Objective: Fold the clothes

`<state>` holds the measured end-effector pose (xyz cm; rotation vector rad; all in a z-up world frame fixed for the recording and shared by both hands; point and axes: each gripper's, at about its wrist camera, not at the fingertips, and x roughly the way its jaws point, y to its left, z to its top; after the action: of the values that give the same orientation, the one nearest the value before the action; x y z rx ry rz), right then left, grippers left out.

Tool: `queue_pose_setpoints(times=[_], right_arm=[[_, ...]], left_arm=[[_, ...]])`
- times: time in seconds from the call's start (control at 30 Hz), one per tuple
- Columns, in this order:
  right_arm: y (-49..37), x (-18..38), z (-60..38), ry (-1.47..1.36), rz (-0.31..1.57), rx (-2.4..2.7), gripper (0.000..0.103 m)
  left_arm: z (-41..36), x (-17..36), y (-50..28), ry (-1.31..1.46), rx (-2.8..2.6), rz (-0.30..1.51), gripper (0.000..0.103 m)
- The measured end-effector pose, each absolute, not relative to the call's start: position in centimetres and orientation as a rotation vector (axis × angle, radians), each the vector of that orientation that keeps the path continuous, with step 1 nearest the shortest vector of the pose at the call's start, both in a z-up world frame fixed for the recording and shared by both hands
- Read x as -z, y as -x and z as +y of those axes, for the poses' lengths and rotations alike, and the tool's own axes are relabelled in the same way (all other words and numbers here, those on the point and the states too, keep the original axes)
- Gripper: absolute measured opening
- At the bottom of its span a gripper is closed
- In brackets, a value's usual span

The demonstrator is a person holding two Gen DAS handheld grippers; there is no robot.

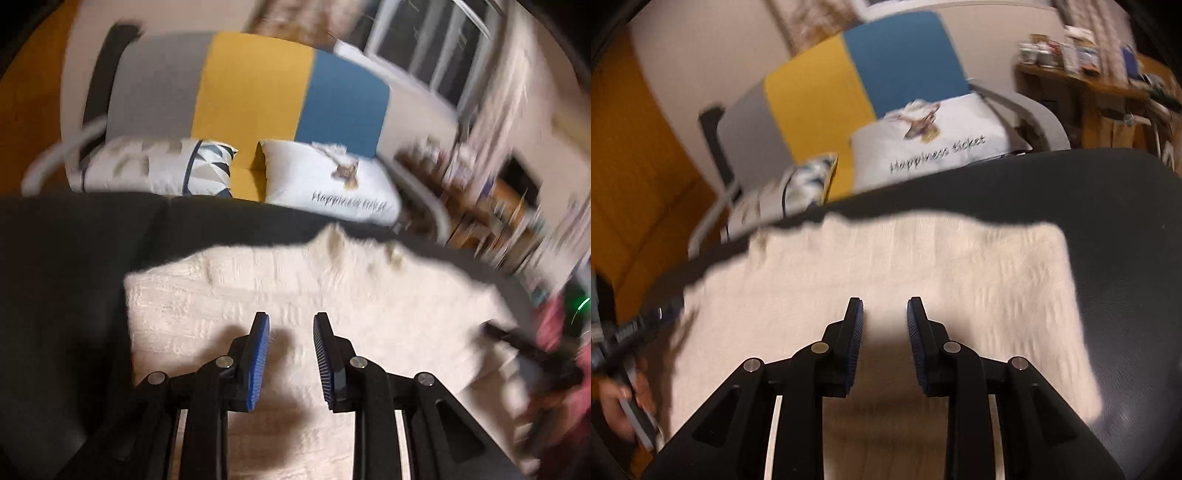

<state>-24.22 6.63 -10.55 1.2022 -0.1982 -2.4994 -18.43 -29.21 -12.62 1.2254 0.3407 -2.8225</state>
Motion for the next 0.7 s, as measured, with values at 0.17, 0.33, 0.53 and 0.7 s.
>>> queue_pose_setpoints(times=[0.17, 0.33, 0.53, 0.7], right_arm=[[22.9, 11.8, 8.2, -1.189, -0.248, 2.484, 0.027], [21.5, 9.9, 10.2, -1.11, -0.426, 2.483, 0.027], [21.2, 12.4, 8.4, -1.248, -0.324, 2.451, 0.027], [20.6, 11.0, 10.0, -1.183, -0.406, 2.48, 0.027]], left_arm=[[-30.2, 12.6, 18.0, -1.253, 2.785, 0.522, 0.025], [-26.9, 10.6, 17.3, -1.242, 2.943, 0.474, 0.025], [-25.5, 13.1, 16.3, -1.309, 2.855, 0.418, 0.025], [-23.6, 10.8, 16.8, -1.252, 2.964, 0.394, 0.026]])
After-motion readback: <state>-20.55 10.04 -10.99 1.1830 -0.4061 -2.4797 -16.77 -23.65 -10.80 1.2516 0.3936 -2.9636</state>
